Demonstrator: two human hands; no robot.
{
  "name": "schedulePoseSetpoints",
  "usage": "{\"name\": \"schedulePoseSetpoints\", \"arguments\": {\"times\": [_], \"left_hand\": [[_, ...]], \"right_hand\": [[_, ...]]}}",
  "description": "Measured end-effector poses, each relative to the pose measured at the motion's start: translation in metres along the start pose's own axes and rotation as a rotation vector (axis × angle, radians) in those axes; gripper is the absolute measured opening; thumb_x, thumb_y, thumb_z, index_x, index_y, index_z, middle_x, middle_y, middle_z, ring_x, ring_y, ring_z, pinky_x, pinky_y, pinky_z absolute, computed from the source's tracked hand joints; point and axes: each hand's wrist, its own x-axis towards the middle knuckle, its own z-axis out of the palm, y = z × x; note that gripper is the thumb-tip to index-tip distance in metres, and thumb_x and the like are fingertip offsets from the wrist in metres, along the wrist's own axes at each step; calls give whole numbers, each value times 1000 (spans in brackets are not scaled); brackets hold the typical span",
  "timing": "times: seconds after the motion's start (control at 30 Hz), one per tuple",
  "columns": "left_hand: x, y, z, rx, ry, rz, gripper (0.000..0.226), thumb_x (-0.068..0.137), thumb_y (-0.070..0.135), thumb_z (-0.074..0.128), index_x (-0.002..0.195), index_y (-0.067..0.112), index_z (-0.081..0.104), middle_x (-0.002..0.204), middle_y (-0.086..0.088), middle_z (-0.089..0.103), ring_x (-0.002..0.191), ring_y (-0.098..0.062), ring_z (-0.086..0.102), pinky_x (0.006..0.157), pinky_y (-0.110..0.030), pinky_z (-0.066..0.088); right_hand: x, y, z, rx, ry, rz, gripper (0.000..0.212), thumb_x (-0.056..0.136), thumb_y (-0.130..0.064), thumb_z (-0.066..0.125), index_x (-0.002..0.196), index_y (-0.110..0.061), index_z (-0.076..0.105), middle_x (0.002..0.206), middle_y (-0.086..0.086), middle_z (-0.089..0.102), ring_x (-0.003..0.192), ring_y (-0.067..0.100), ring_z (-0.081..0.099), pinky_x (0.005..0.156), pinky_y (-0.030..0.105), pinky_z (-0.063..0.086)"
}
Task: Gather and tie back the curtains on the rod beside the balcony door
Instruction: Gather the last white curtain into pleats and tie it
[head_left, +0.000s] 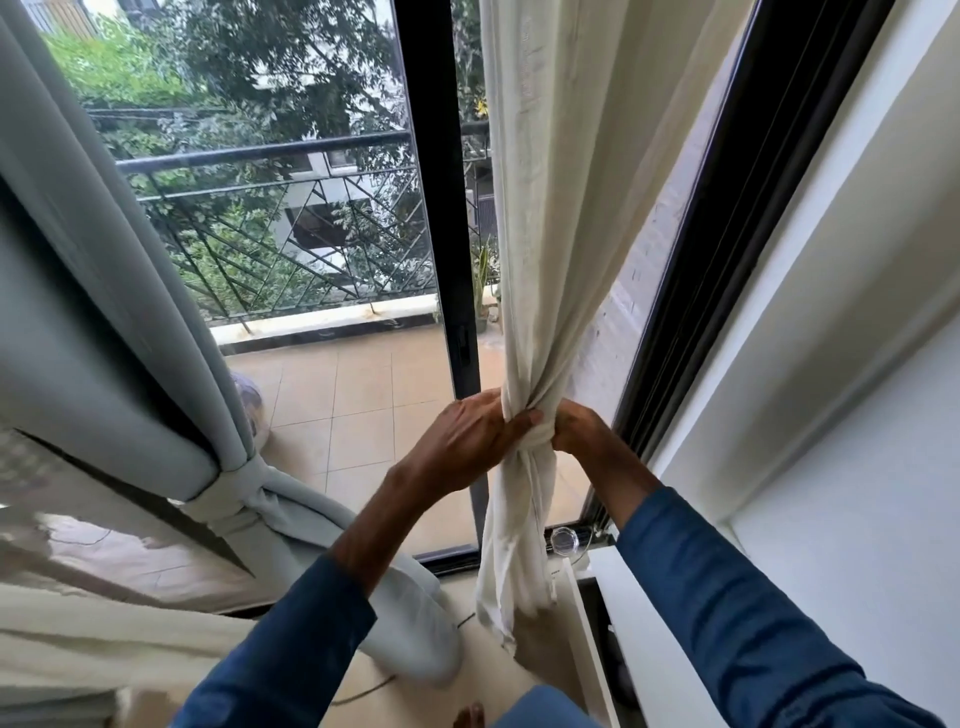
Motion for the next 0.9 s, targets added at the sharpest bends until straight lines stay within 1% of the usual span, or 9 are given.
{"name": "schedulePoseSetpoints", "arguments": {"times": [0.07,0.13,0.23,0.27,0.3,0.37,0.43,0.6,0.9], "left_hand": [[-2,2,4,-5,13,-74,46,105,52,35,111,15,60,93,2,66,74,-9,58,65,-18,42],[-2,-2,7,-11,39,-146,52,103,57,32,101,13,61,77,4,60,65,-12,54,56,-13,36],[0,-12,5,64,68,-227,90,87,83,14,89,13,70,62,3,55,55,-19,50,54,-27,36],[1,-13,2,11,95,-251,88,82,87,20,76,15,71,55,4,55,50,-17,51,52,-30,39],[3,-14,-1,-70,140,-285,77,83,83,33,61,17,66,48,4,55,45,-14,53,51,-31,43],[8,-15,-4,-191,184,-292,62,88,64,58,47,19,59,39,7,55,38,-8,51,50,-25,45],[12,-17,-9,-255,139,-260,51,89,52,68,51,17,66,40,10,57,37,-5,50,48,-21,43],[6,-39,-20,-347,33,-230,24,85,43,76,78,21,81,57,2,68,48,-7,55,50,-31,46],[-11,-34,-28,-350,382,-350,13,77,29,86,84,19,81,60,7,71,50,-6,63,51,-25,51]], "right_hand": [[8,5,-4,-70,-63,69,23,104,5,39,95,-4,60,88,8,62,68,4,69,59,15,55],[16,5,-3,-47,-122,91,21,103,-2,46,117,1,61,102,15,70,90,17,71,75,24,61],[9,15,-20,6,-196,48,40,103,-36,53,130,-9,64,133,19,63,115,23,61,107,39,48],[6,19,-27,21,-220,42,49,99,-48,55,131,-12,64,138,20,60,118,22,58,111,40,43],[3,22,-32,-36,-219,0,50,95,-51,57,128,-14,67,134,16,63,117,21,59,108,37,44],[-3,23,-29,-198,-218,-127,36,92,-36,65,120,-13,70,121,10,71,111,19,66,98,30,51],[-2,22,-23,-269,-160,-234,29,86,-26,74,112,-13,73,113,8,75,105,19,70,96,31,54],[4,21,-27,-293,0,-352,31,80,-34,77,107,-20,76,108,1,77,106,14,71,99,32,54],[14,17,-17,-319,39,-390,15,86,-28,76,100,-23,78,98,1,79,91,10,72,85,26,56]]}}
